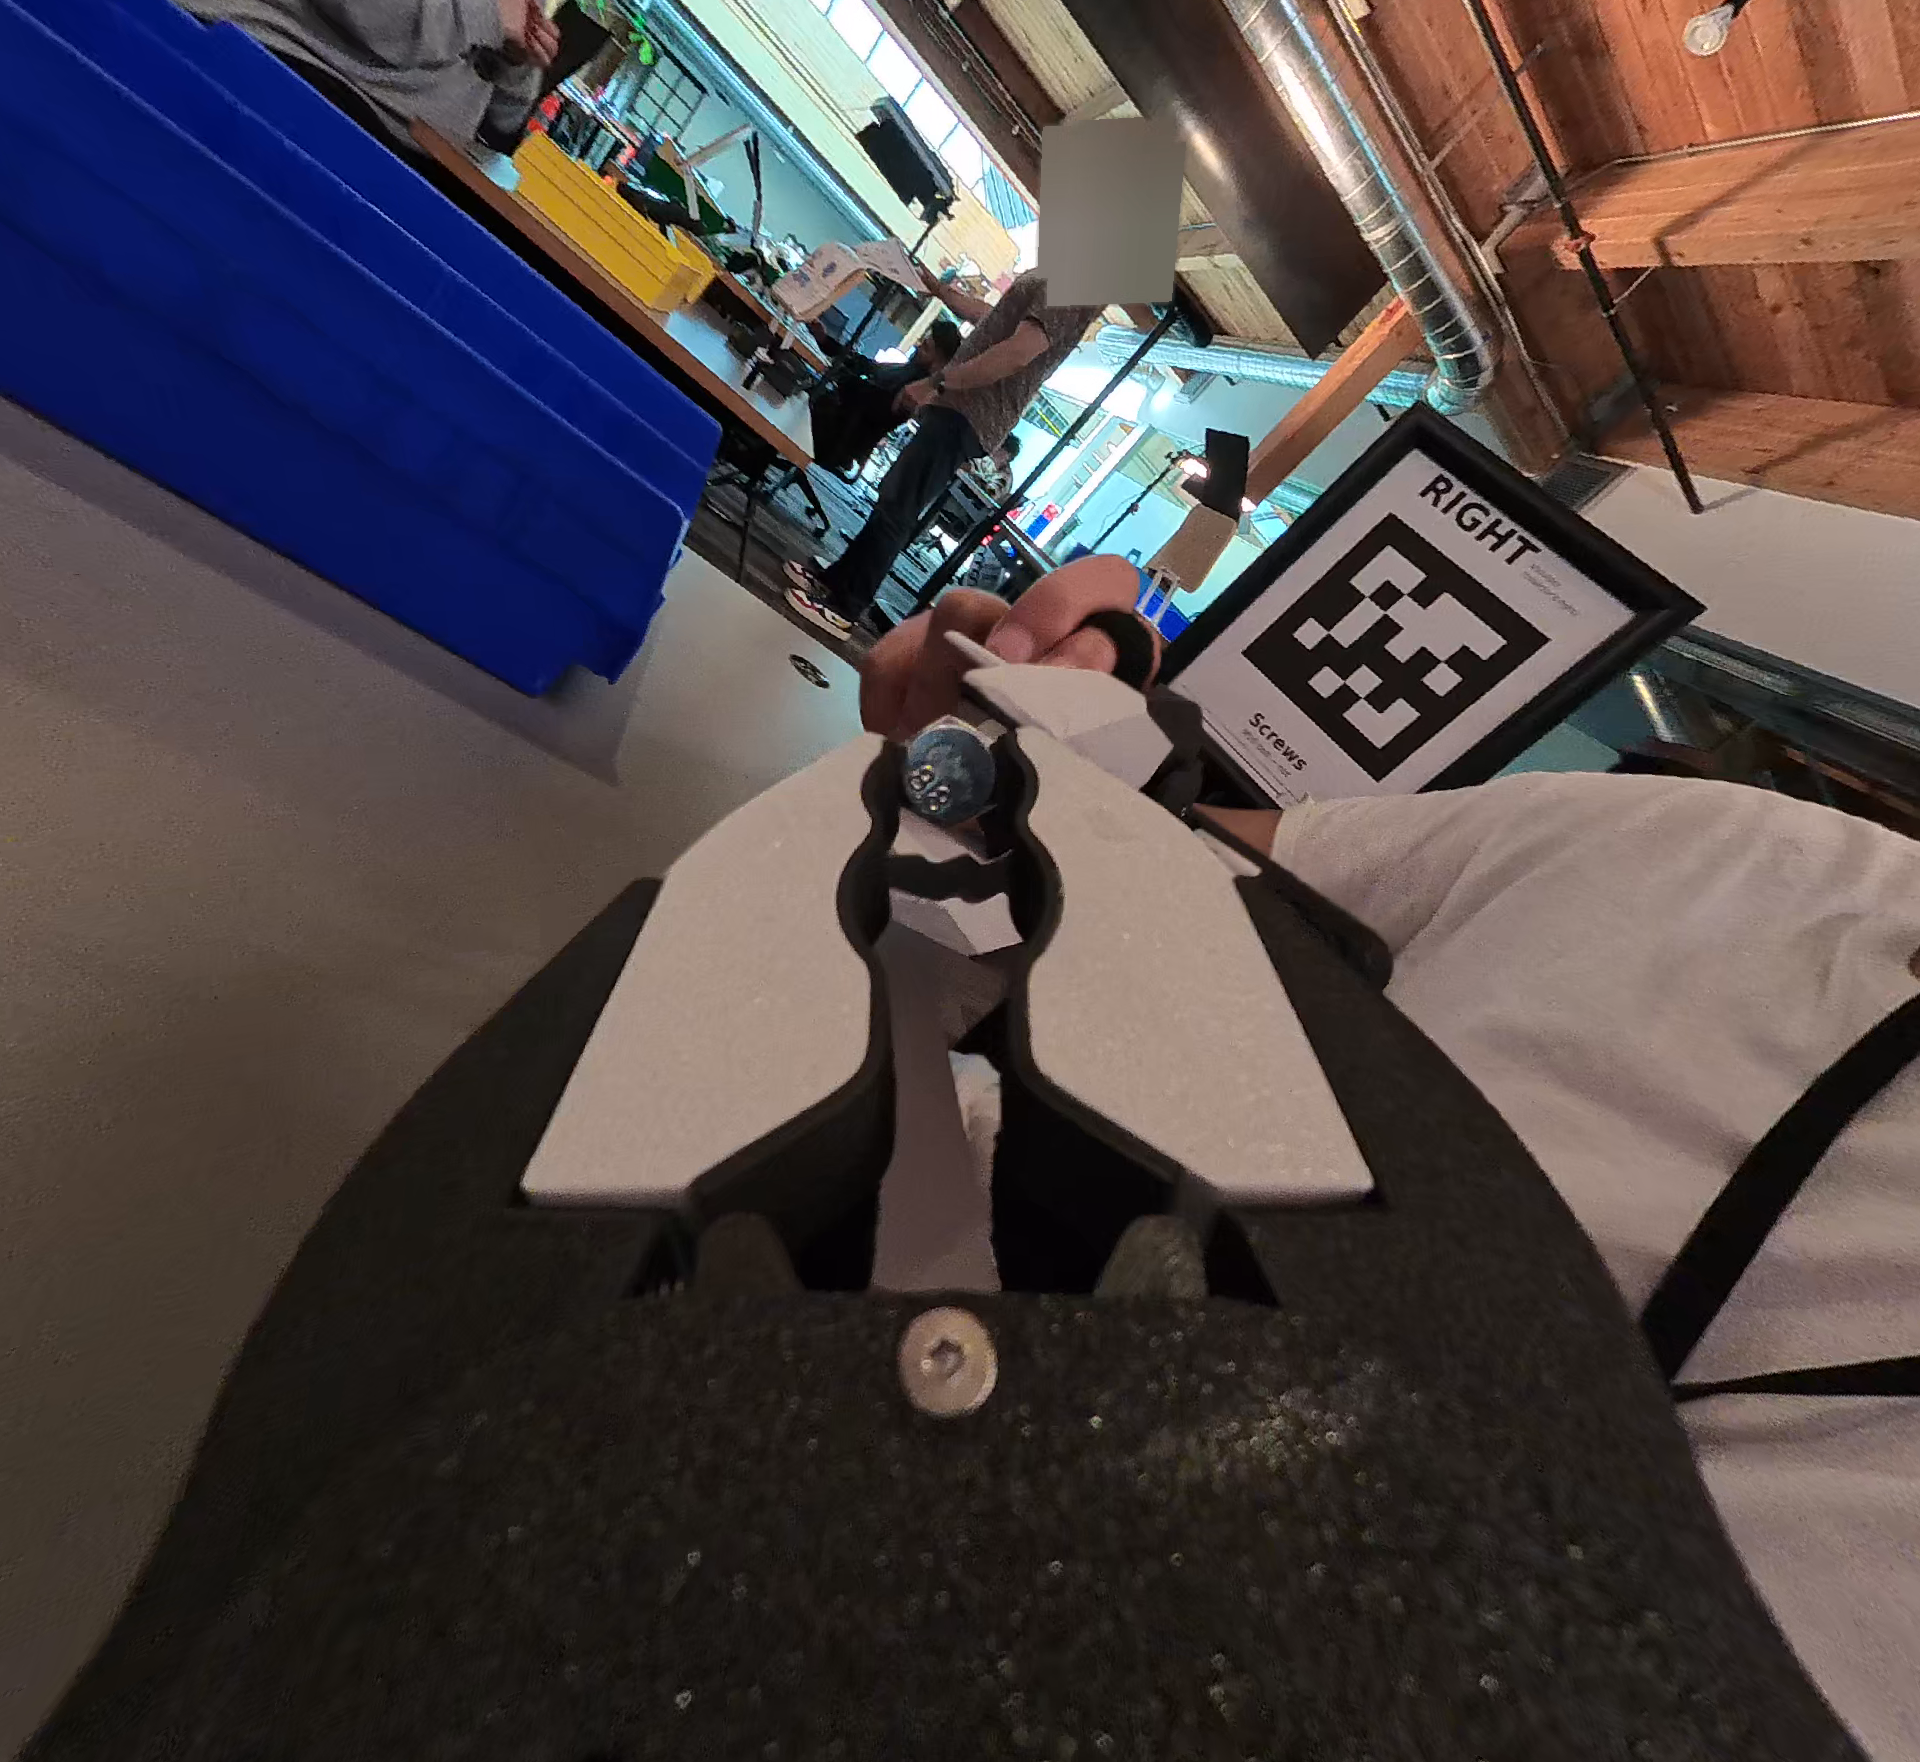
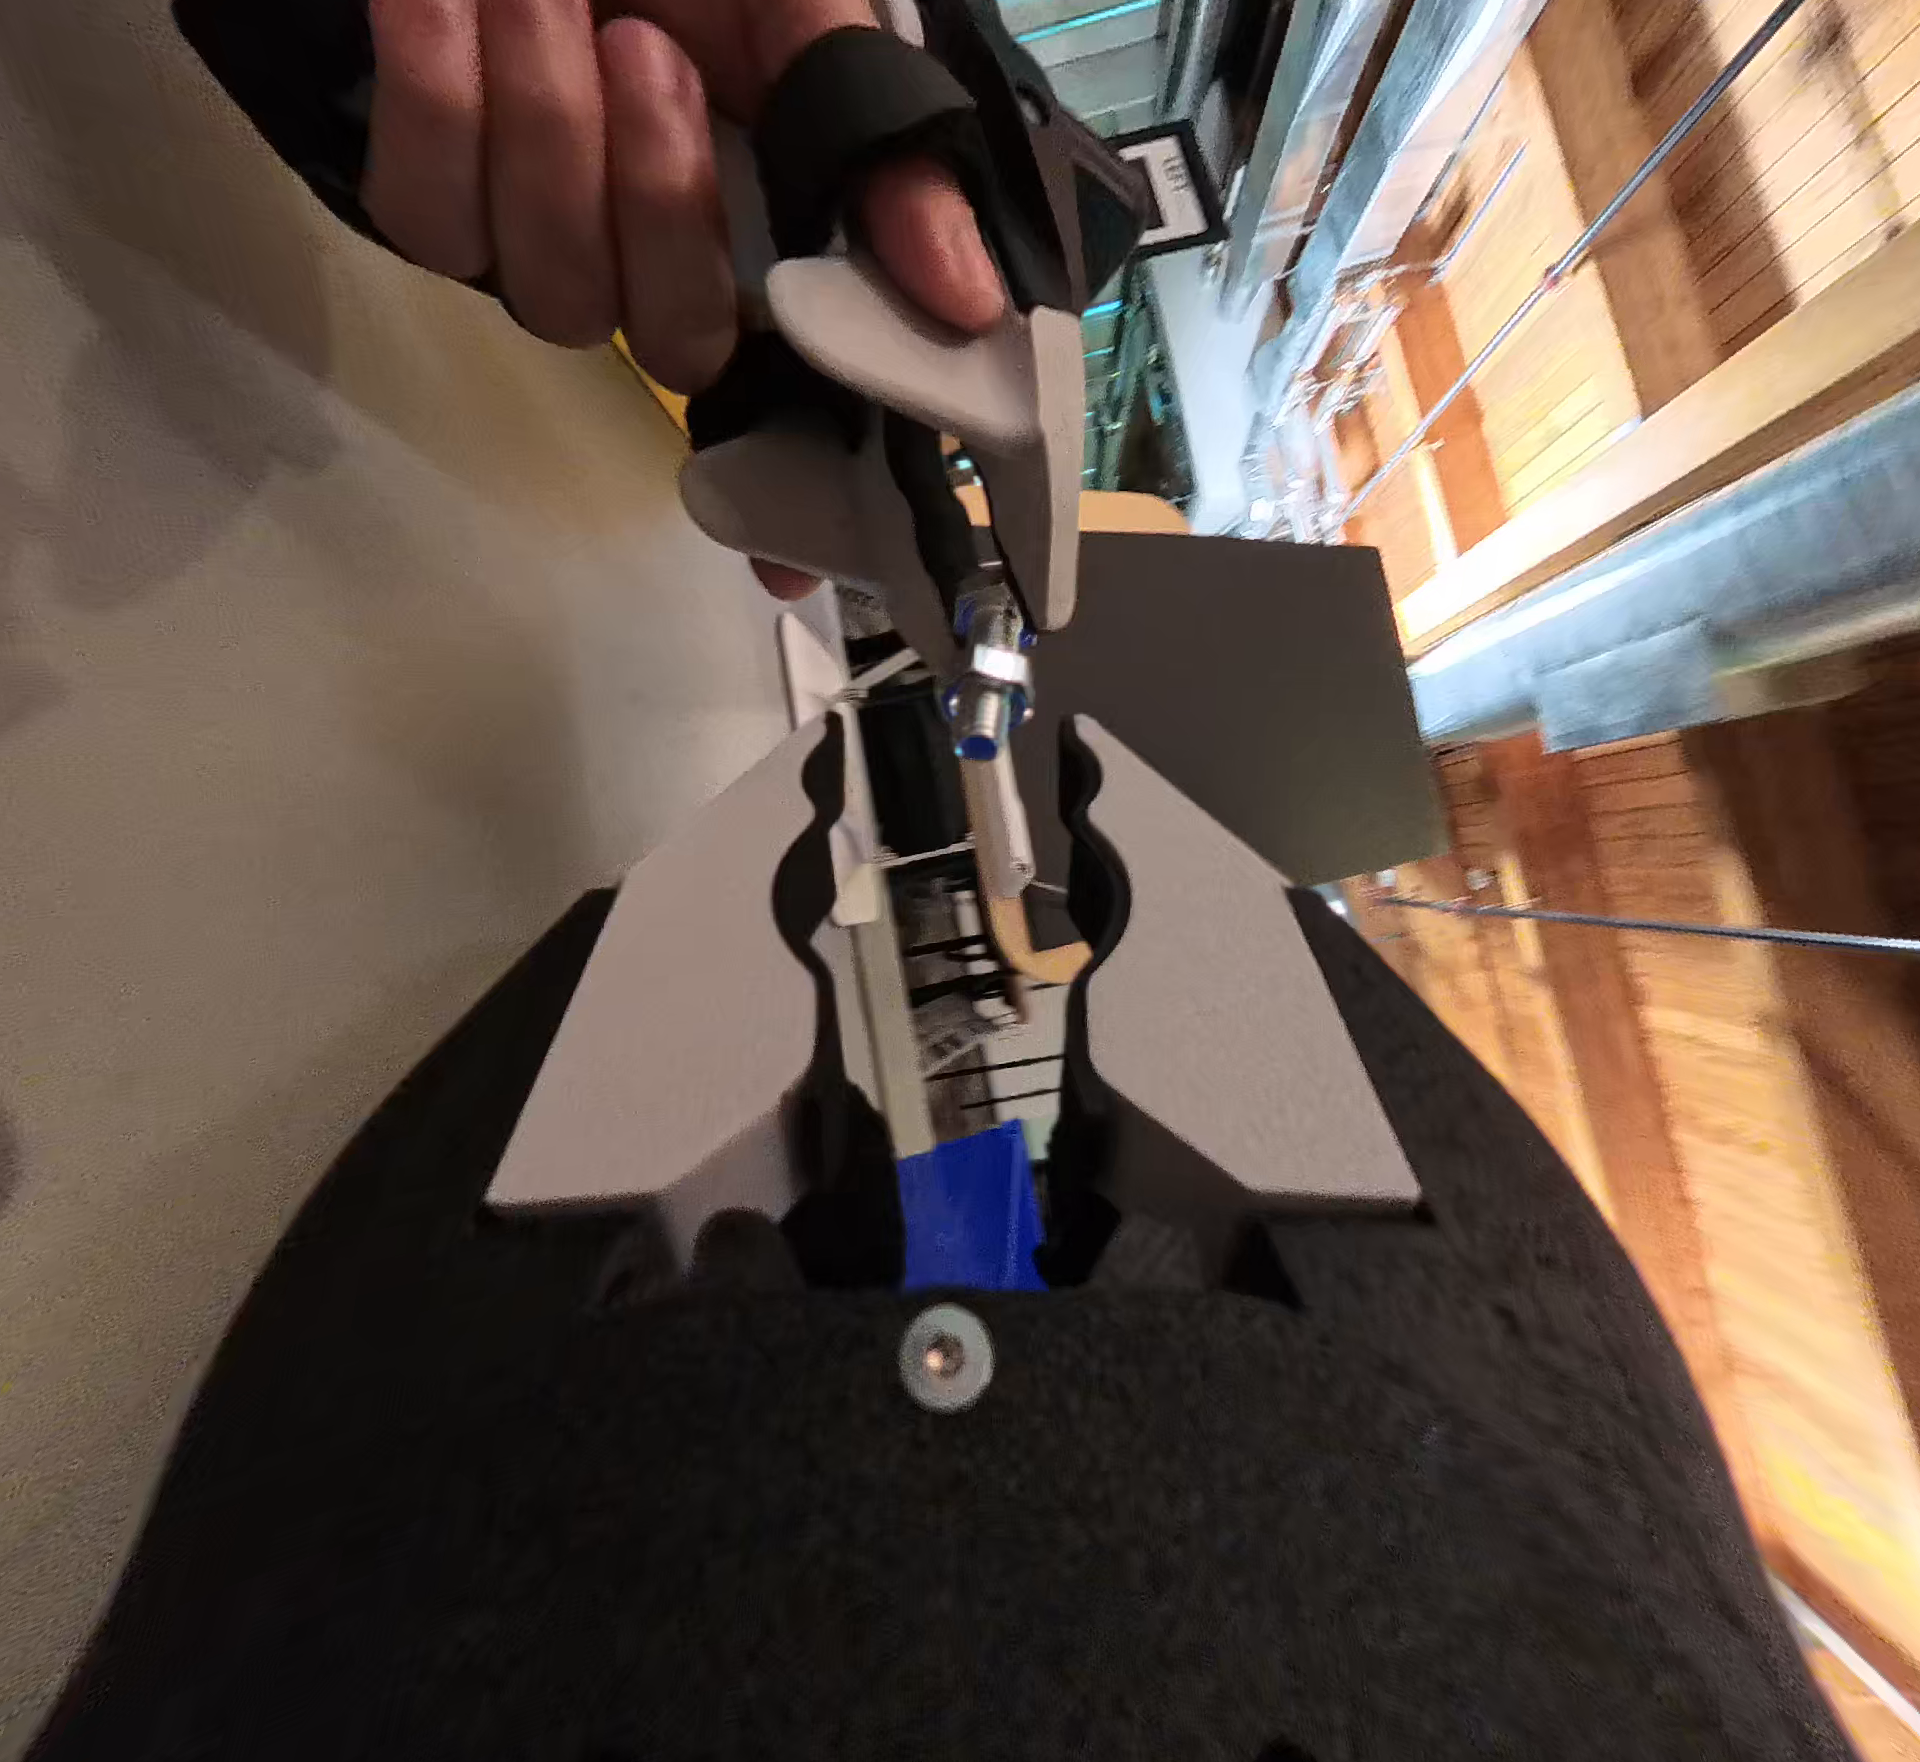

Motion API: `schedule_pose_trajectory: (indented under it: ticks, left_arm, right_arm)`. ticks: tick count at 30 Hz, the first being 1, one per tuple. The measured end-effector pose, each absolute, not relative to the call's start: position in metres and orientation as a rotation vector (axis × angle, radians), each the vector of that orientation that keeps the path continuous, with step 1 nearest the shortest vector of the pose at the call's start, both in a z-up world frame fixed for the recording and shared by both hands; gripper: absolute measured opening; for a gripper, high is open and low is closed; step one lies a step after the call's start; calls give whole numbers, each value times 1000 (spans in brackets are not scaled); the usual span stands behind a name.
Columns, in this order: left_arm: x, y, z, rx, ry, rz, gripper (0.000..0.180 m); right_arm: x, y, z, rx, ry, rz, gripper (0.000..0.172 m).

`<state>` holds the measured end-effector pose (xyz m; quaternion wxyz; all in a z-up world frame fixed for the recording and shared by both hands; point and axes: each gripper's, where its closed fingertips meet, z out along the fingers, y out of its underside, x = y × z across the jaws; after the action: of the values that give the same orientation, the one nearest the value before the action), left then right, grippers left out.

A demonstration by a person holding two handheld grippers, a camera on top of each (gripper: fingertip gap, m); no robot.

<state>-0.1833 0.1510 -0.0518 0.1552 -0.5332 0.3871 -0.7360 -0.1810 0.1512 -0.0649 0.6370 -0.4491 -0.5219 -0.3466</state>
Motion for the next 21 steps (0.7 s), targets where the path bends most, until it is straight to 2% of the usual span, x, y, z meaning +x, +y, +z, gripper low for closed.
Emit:
schedule_pose_trajectory:
  ticks: [5, 7, 10, 14, 18, 21]
  left_arm:
    - [-181, 142, -53, -1537, 1138, -2137, 17]
    - [-181, 141, -52, -1540, 1136, -2145, 17]
    - [-181, 142, -55, -1536, 1153, -2112, 17]
    - [-184, 143, -51, -1469, 1192, -2036, 17]
    - [-188, 144, -44, -1392, 1217, -1967, 17]
    - [-190, 145, -40, -1357, 1215, -1957, 17]
  right_arm:
    - [-185, 143, -58, -867, -1229, -919, 17]
    - [-184, 144, -57, -867, -1224, -931, 17]
    - [-183, 146, -59, -1026, -1189, -729, 16]
    - [-186, 148, -57, -1380, -968, -51, 17]
    - [-194, 148, -54, -1625, -561, 914, 16]
    - [-196, 147, -48, -1613, -177, 1636, 16]
